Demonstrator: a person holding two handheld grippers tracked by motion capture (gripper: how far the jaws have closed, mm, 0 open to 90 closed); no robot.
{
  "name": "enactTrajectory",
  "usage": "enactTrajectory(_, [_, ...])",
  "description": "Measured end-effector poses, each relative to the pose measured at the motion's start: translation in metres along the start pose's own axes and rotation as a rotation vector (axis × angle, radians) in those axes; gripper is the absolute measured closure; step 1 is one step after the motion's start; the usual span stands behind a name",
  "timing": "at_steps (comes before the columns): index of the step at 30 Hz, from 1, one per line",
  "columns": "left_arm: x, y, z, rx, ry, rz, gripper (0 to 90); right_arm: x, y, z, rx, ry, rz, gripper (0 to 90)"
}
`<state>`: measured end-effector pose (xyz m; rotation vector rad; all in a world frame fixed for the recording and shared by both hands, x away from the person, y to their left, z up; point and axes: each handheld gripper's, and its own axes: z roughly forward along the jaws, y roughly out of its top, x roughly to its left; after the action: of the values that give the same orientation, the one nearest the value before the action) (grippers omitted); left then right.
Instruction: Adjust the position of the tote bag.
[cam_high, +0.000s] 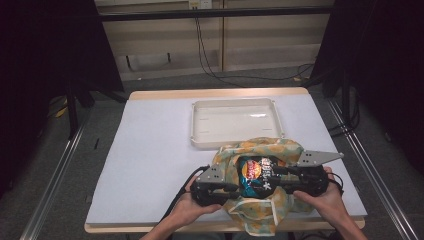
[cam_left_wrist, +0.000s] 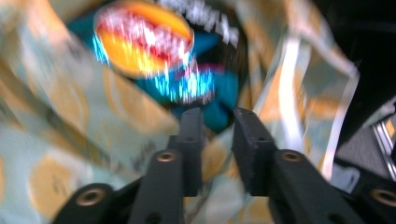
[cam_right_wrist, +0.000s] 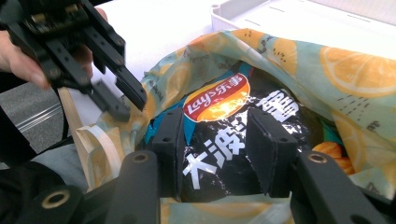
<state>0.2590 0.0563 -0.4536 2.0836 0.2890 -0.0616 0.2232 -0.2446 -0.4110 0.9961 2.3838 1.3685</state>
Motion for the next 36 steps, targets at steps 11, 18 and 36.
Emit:
enactTrajectory(11, [0.007, -0.006, 0.019, 0.019, -0.041, -0.058, 72.6, 0.0, -0.002, 0.002, 0.005, 0.009, -0.002, 57.8])
enactTrajectory(18, [0.004, -0.013, 0.022, 0.055, -0.009, -0.063, 64.3, -0.002, -0.004, 0.003, 0.013, 0.001, 0.003, 57.7])
enactTrajectory(36, [0.004, -0.014, 0.033, 0.079, 0.069, -0.059, 43.9, -0.001, -0.005, 0.004, 0.027, -0.001, -0.004, 57.8])
